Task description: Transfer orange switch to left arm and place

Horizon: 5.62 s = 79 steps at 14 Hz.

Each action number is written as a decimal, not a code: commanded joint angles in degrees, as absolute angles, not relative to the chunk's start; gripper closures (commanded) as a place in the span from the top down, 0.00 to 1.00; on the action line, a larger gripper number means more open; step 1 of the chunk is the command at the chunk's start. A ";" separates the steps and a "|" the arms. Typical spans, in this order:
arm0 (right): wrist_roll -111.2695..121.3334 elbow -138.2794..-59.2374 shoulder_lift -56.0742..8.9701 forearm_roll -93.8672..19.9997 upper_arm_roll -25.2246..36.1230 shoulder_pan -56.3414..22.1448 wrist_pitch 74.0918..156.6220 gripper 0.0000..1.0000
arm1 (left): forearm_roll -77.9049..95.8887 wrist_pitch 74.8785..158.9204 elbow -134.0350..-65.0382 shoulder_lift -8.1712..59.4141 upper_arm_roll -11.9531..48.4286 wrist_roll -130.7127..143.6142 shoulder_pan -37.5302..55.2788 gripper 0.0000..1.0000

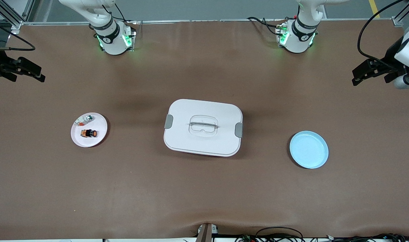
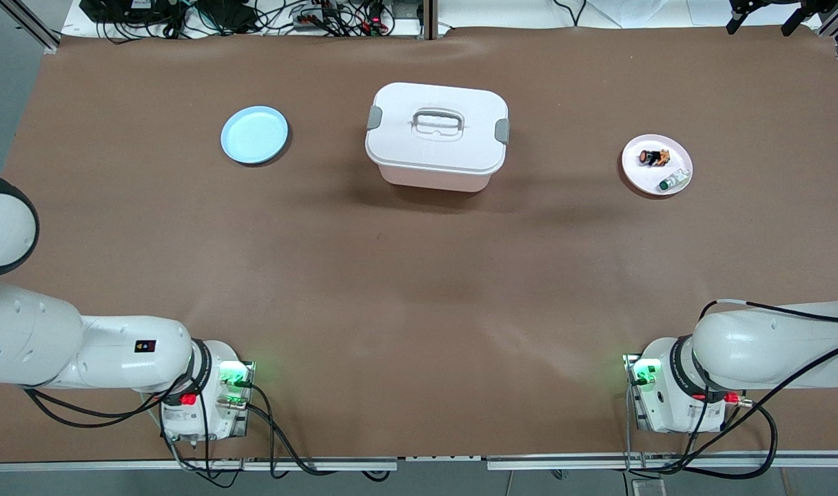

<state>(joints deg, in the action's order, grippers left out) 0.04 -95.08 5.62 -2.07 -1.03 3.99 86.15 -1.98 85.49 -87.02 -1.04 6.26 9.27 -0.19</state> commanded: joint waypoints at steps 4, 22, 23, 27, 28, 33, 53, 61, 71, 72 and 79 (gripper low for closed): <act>0.00 -96.33 7.03 -3.08 -1.14 4.39 86.75 1.00 | -1.67 84.38 -86.05 -1.32 6.68 9.32 -0.35 1.00; 0.09 -94.75 6.42 -3.08 -1.14 4.39 86.57 1.00 | -1.32 84.46 -86.13 -0.09 6.59 8.88 -0.70 1.00; 0.17 -94.75 6.42 -3.08 -1.14 4.39 86.57 1.00 | -1.32 84.55 -86.05 0.00 6.59 8.88 -0.79 1.00; 0.53 -93.96 5.81 -2.73 -1.14 4.40 86.49 1.00 | -1.58 84.99 -86.04 0.88 6.59 8.88 -0.88 1.00; 0.18 -94.04 5.10 -2.46 -1.14 4.39 86.48 1.00 | -1.67 84.99 -86.04 1.14 6.59 8.88 -0.88 1.00; 0.70 -93.87 2.12 -2.28 -0.97 5.62 85.87 1.00 | -1.93 84.99 -86.31 1.49 6.59 8.88 -0.62 1.00; 6.05 -101.50 -13.88 -2.90 -1.05 9.40 106.41 1.00 | -2.02 85.69 -86.31 3.42 6.59 8.88 -0.79 1.00; 7.56 -108.46 -19.33 -3.08 -1.23 9.76 120.40 1.00 | -2.02 86.57 -86.48 4.74 6.59 7.21 -0.97 1.00; 7.56 -110.56 -27.07 -3.16 -1.49 9.49 128.04 1.00 | -2.02 87.89 -86.48 5.54 6.59 7.12 -0.88 1.00; 7.56 -111.61 -27.24 -3.16 -1.49 9.49 129.54 1.00 | -2.02 87.89 -86.57 5.54 6.59 7.12 -0.88 1.00; 8.70 -115.75 -27.77 -3.16 -1.58 8.96 134.29 1.00 | -2.02 87.89 -86.57 5.71 6.59 7.12 -0.53 1.00</act>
<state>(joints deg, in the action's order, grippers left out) 7.23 -114.08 -28.41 -2.11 -1.50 8.97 132.73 -1.99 87.61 -86.89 5.53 6.37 8.09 -0.51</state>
